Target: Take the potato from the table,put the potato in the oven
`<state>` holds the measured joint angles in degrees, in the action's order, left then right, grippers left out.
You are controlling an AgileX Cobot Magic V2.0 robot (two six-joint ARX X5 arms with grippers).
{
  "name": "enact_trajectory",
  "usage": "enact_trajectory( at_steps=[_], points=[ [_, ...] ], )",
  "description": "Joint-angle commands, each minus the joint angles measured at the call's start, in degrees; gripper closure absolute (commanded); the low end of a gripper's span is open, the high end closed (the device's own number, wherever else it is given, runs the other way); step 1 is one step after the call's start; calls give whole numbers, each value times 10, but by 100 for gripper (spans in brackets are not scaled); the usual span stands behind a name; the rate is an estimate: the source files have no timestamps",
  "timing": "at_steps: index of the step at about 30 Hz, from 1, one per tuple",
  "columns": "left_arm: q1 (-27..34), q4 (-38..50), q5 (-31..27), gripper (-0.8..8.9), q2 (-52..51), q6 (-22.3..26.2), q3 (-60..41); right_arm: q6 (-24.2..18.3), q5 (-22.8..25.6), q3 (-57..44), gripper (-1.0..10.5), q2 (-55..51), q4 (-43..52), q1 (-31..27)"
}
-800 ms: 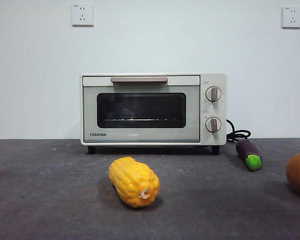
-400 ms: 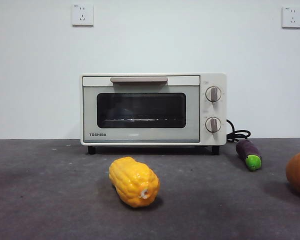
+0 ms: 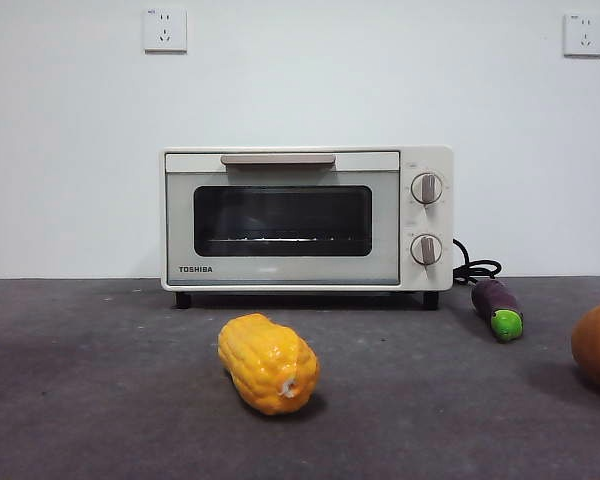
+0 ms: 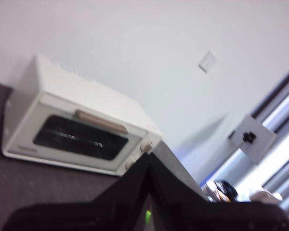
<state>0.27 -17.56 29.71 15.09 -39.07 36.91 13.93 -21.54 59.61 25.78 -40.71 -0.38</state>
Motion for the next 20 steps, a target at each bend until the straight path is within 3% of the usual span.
enact_trajectory(
  at_steps=[1,5,9,15,20],
  points=[
    [2,4,34,820,44,-4,16,-13,-16,27,946,29,-14,0],
    [2,3,84,820,126,3,42,-31,-70,69,946,77,-52,0],
    [0,-8,101,820,215,33,76,-39,-85,104,946,125,-106,0],
    [-21,-22,85,820,356,100,143,-82,-85,138,946,187,-182,0],
    [-59,-41,34,820,477,147,215,-90,-87,146,946,222,-194,0]
  ],
)
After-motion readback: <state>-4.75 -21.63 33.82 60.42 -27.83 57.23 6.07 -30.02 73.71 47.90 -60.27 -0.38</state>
